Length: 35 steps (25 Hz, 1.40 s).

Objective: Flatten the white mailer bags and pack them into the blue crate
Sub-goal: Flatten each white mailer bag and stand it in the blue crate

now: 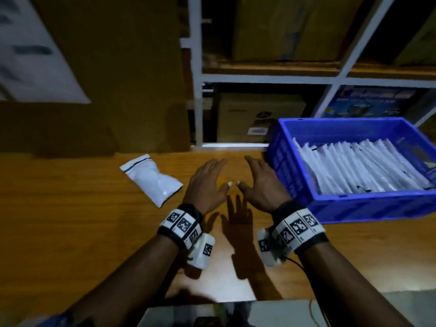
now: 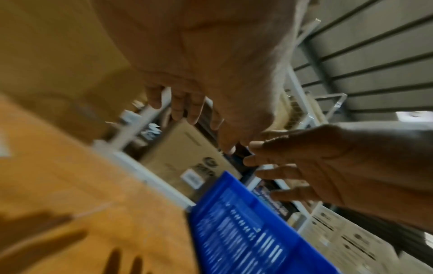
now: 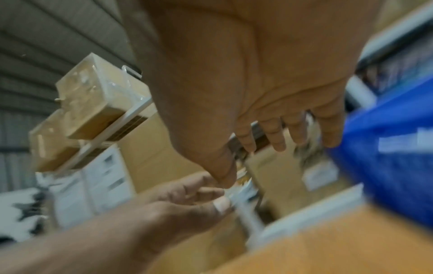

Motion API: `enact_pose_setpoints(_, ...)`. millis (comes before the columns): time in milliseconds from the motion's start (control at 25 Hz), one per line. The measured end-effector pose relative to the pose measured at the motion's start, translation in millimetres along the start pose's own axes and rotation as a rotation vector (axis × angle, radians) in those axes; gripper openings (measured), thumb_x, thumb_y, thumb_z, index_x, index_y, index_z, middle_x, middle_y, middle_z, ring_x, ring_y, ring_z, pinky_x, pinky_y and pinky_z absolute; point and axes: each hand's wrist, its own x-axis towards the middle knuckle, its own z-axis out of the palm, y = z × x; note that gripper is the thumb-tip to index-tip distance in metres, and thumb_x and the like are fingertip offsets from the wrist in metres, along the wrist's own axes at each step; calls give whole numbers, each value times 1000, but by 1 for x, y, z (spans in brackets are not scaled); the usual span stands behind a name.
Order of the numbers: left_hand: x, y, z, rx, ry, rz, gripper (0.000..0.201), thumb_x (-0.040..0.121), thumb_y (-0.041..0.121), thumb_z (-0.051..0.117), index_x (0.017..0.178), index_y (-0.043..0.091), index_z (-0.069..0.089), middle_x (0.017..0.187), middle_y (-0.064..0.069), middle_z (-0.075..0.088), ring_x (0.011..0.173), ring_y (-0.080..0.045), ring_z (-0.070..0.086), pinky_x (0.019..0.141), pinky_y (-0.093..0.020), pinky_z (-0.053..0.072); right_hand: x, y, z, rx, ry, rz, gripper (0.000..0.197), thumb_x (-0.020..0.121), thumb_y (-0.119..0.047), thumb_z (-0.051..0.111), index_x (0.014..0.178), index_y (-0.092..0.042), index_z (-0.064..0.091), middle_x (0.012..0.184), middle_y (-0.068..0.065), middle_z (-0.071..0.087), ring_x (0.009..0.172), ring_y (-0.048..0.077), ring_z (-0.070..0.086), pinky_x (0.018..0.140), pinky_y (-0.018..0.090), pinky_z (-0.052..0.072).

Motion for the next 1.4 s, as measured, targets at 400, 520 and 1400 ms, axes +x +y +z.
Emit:
enact_pose_setpoints(400,-68,-185,-35,70,-38,-322,53,97,15,57,147,28,47,160,-5,34,144,-28,31,116,-42,33,-14,-111,165,0,-290,-97,73,95,-41,55,155,-23,18,163,9,14,148,30,14,117,46,26)
enact_pose_setpoints(520,-63,-210,-40,32,-25,-387,57,97,9,53,149,30,43,160,-3,32,146,-27,29,118,-42,31,15,-136,203,-68,-289,-134,79,95,-46,54,157,-24,10,164,10,1,150,33,3,119,48,20)
enact_pose_setpoints(1400,-15,-248,-43,631,-301,-160,104,90,18,67,157,38,-10,166,0,-17,153,-24,-16,123,-50,-5,78,-97,235,-127,-245,-349,71,102,-20,45,154,-42,3,164,-1,12,151,29,9,121,50,10)
